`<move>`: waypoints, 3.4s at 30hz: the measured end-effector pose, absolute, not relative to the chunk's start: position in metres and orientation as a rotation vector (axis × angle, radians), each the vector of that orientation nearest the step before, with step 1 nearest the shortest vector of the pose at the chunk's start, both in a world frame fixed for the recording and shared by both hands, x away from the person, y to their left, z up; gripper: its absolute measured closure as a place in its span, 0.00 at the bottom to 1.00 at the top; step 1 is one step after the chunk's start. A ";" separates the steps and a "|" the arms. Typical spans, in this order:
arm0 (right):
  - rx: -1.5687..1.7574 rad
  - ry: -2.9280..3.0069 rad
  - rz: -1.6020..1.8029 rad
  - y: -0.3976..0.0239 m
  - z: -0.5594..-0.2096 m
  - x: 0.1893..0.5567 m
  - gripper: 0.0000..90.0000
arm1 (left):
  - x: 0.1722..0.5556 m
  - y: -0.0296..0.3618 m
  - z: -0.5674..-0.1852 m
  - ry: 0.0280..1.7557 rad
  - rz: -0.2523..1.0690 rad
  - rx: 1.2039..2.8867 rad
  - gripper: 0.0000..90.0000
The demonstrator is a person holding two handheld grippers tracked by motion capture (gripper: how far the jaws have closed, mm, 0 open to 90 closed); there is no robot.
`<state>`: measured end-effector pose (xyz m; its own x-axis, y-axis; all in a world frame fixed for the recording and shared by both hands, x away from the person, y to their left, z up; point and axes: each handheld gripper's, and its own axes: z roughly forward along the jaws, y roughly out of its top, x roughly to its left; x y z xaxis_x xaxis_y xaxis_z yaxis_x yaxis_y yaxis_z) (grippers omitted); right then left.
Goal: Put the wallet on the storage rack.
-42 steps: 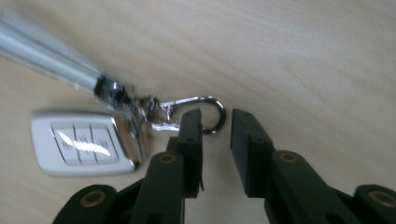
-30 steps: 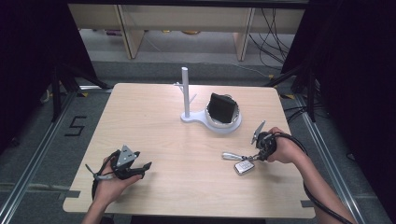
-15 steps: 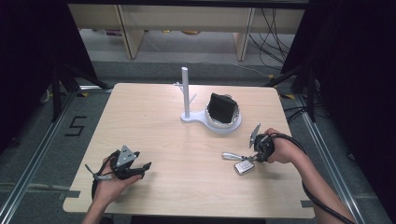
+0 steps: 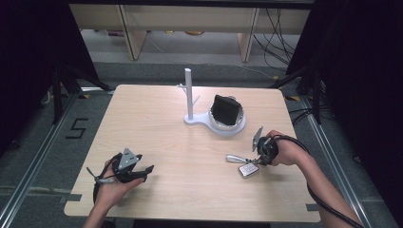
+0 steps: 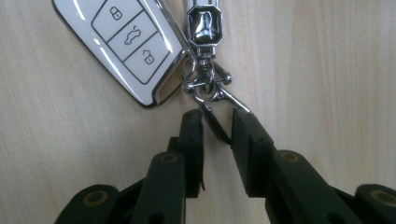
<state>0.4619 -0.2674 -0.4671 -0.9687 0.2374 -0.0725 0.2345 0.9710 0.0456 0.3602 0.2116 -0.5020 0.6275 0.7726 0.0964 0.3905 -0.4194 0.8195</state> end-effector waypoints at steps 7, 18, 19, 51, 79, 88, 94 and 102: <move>0.353 3.033 0.067 -0.270 -0.467 0.465 0.81 | 0.360 0.212 -0.501 0.914 0.604 2.051 0.40; 0.385 3.018 0.047 -0.269 -0.466 0.466 0.69 | 0.360 0.212 -0.501 0.910 0.605 2.053 0.40; 0.357 3.042 0.055 -0.270 -0.467 0.468 0.68 | 0.360 0.212 -0.501 0.914 0.603 2.051 0.40; 0.460 3.053 0.036 -0.269 -0.469 0.469 0.77 | 0.360 0.210 -0.501 0.907 0.592 2.047 0.40; 0.761 3.099 0.272 -0.285 -0.472 0.480 0.78 | 0.358 0.208 -0.501 0.911 0.592 2.055 0.40; 0.718 3.091 0.172 -0.278 -0.471 0.478 0.78 | 0.359 0.208 -0.501 0.902 0.593 2.050 0.41; 0.705 3.057 0.124 -0.276 -0.466 0.474 0.78 | 0.359 0.209 -0.501 0.901 0.594 2.051 0.40; 0.681 3.008 0.170 -0.276 -0.451 0.474 0.79 | 0.358 0.205 -0.500 0.889 0.592 2.044 0.41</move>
<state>0.4741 -0.2760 -0.4511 -0.9013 0.4323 -0.0272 0.4265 0.8967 0.1185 0.3580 0.2048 -0.5003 0.6417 0.7612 0.0939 0.3807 -0.4224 0.8226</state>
